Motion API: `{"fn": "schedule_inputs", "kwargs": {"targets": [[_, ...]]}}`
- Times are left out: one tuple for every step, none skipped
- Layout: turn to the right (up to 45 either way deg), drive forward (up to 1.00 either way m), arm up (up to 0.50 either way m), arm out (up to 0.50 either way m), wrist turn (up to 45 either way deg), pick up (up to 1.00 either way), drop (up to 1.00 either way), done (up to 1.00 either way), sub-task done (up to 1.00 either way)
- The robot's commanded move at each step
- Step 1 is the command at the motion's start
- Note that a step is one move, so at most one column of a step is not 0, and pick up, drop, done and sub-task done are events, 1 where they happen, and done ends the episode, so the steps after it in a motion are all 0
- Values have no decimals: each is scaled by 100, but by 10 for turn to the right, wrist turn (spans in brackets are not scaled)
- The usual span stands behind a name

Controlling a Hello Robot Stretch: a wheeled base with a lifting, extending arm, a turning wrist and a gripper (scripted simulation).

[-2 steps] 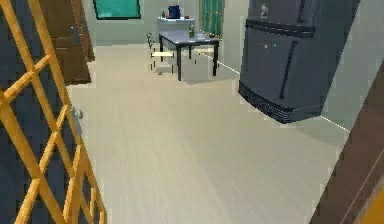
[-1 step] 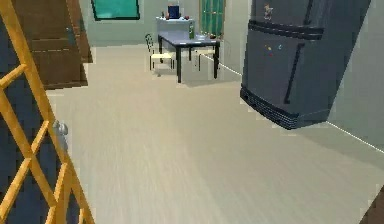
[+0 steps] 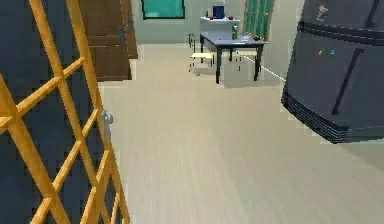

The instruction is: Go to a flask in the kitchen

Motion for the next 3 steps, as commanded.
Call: {"fn": "schedule_inputs", "kwargs": {"targets": [[0, 80, 0, 0, 0, 0, 0, 0, 0], [-30, 0, 0, 0, 0, 0, 0, 0, 0], [0, 100, 0, 0, 0, 0, 0, 0, 0]]}}
